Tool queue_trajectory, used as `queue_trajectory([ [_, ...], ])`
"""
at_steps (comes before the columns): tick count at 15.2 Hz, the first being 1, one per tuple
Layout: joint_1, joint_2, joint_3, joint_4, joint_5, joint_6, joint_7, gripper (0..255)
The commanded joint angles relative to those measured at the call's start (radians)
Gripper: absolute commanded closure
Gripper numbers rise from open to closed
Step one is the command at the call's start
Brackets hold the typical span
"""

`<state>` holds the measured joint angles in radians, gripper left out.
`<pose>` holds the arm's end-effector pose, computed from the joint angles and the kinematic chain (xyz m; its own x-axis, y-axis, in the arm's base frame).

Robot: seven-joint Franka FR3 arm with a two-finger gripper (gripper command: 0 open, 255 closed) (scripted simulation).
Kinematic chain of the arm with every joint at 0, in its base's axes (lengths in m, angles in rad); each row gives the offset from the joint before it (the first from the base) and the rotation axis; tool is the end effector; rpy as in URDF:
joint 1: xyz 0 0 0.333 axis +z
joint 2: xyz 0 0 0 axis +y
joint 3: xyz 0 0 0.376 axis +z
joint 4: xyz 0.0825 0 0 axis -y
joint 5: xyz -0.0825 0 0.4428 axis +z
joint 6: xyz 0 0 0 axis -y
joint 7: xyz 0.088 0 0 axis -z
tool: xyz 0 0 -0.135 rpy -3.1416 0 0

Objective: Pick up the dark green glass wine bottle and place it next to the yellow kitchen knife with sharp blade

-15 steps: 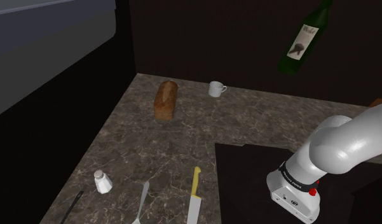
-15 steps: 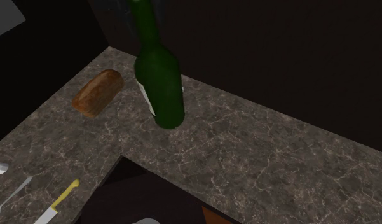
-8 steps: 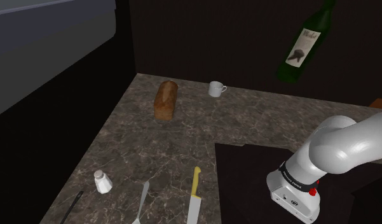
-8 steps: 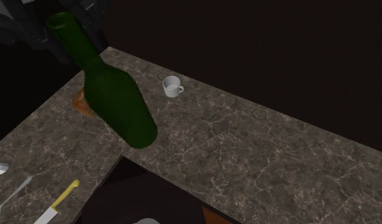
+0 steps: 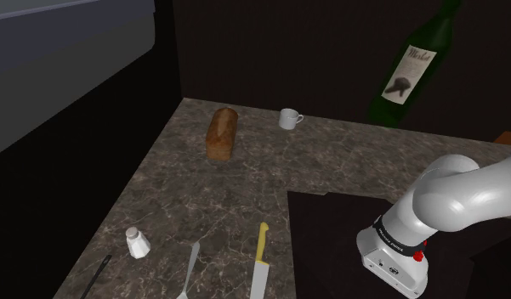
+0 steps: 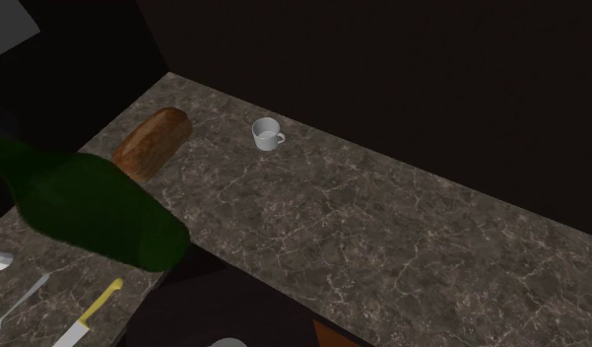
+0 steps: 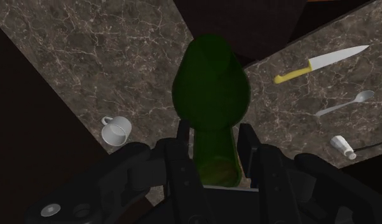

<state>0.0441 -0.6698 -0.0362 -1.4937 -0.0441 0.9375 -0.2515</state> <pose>0.2032 -0.0170 0.9159 0.9658 0.2362 0.1068 0.2335 -0.9716 0.0377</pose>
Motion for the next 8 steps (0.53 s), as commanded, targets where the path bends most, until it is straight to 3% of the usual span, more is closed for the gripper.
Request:
queue_trajectory([
  [1,-0.005,-0.029,0.048,-0.025,0.032,-0.005,0.056,255],
  [8,-0.026,-0.061,0.207,-0.013,0.153,-0.042,0.240,255],
])
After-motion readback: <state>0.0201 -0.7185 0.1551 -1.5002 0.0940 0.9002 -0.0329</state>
